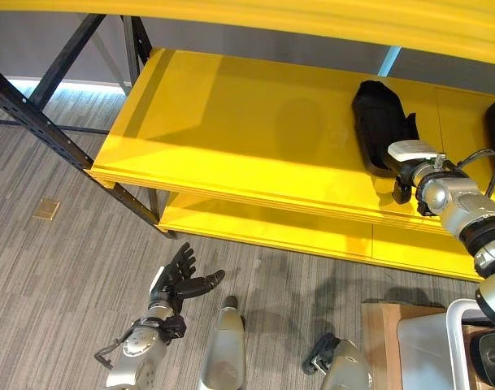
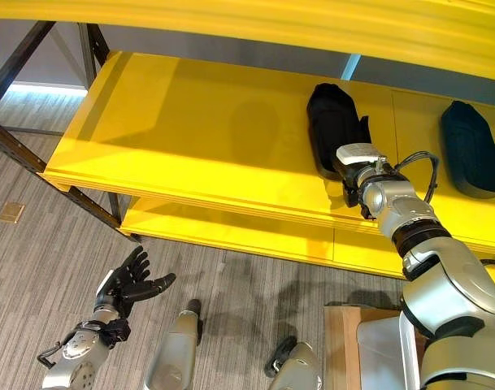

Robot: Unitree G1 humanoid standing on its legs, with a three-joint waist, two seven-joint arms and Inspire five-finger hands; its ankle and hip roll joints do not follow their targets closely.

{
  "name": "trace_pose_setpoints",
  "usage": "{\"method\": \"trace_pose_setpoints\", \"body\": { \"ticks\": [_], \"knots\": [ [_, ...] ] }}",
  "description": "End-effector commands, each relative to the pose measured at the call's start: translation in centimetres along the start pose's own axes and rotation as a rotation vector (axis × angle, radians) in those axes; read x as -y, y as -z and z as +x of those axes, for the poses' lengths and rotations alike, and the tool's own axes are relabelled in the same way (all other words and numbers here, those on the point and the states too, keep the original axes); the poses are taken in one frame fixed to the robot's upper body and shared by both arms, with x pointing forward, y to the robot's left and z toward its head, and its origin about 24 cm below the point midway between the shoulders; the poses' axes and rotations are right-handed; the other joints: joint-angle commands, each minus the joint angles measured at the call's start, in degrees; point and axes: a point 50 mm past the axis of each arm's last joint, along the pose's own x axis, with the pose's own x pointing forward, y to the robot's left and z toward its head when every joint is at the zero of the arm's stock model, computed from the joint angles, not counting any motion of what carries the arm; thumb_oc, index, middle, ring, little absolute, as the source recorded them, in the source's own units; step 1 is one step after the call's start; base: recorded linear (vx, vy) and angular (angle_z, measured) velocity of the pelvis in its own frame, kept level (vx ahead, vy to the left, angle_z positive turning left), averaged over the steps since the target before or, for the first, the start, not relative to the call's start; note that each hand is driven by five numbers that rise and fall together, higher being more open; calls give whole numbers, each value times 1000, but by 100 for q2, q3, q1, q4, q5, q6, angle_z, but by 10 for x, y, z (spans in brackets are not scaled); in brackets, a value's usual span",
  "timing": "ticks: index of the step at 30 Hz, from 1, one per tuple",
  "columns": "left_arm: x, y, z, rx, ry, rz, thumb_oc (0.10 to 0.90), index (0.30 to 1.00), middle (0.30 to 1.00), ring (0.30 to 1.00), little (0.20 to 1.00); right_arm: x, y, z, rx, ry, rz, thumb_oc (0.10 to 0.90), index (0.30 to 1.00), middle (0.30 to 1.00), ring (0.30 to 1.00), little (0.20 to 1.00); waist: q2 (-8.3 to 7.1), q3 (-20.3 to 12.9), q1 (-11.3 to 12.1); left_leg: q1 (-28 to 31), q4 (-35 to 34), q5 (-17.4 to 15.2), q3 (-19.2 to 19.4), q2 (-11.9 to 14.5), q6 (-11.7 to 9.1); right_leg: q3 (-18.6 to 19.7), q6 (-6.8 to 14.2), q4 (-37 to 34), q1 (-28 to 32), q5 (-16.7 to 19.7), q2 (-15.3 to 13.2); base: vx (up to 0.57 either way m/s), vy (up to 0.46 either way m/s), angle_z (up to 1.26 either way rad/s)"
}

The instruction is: Move parts from the plastic box to the shelf.

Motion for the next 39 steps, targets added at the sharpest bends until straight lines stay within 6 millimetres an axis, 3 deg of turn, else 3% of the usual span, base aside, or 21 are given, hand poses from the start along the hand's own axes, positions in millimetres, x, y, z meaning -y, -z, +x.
{"method": "trace_pose_setpoints", "body": {
  "ticks": [1, 19, 39],
  "knots": [
    [6, -53, 4, 240, 89, 40, 900, 1000, 1000, 1000, 1000, 45, -40, 6, 138, 134, 111, 900, 1000, 1000, 1000, 1000, -19, -78, 193, 25, -12, -228, -316, 183, 121, 197, 168, 124, 124, 325, 40, 0, 0, 0],
    [3, -56, 5, 247, 81, 37, 900, 1000, 1000, 1000, 1000, 47, -72, 12, 210, 139, 152, 900, 1000, 1000, 1000, 1000, -32, -88, 262, 4, 16, -245, -343, 144, 152, 199, 172, 103, 134, 360, 53, 0, 0, 0],
    [0, -59, 5, 256, 64, 44, 900, 1000, 1000, 1000, 1000, 38, -86, 14, 231, 129, 214, 900, 1000, 1000, 1000, 1000, -15, -102, 372, -39, 72, -276, -395, 89, 196, 141, 202, 111, 174, 403, 39, 0, 0, 0]
  ]
}}
